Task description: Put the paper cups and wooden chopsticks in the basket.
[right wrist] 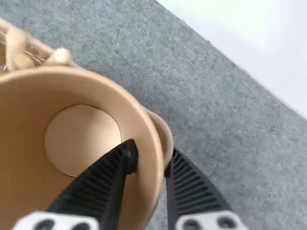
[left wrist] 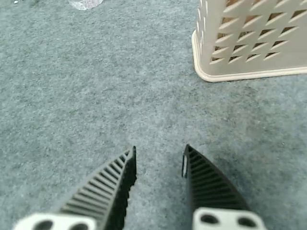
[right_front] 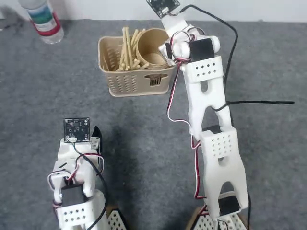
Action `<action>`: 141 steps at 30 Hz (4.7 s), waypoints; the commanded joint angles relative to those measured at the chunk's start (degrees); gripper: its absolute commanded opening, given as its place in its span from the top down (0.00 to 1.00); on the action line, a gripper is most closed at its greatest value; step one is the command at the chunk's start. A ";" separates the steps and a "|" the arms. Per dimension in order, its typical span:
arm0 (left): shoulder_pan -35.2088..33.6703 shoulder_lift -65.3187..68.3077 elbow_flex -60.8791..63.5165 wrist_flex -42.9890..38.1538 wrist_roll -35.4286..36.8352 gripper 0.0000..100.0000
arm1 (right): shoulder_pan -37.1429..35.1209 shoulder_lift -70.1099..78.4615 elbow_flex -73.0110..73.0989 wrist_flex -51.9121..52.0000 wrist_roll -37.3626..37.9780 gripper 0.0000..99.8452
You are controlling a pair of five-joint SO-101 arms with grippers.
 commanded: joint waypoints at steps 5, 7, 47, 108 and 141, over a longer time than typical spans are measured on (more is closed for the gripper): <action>0.26 -0.79 -0.22 -0.35 -0.35 0.85 | 2.86 -0.22 0.70 -0.22 0.35 0.99; 0.26 -0.79 -0.22 -0.35 -0.35 0.85 | 3.30 -1.98 0.70 -0.31 -0.97 0.99; 0.26 -0.79 -0.22 -0.35 -0.35 0.85 | 8.92 -29.58 23.82 13.23 -17.05 0.99; 0.26 -0.88 -0.22 -0.35 -0.35 0.85 | 5.23 -43.47 56.53 13.93 -8.44 0.99; 0.26 -0.88 -0.22 -0.35 -0.35 0.85 | 1.89 -33.80 28.48 8.75 -5.01 0.77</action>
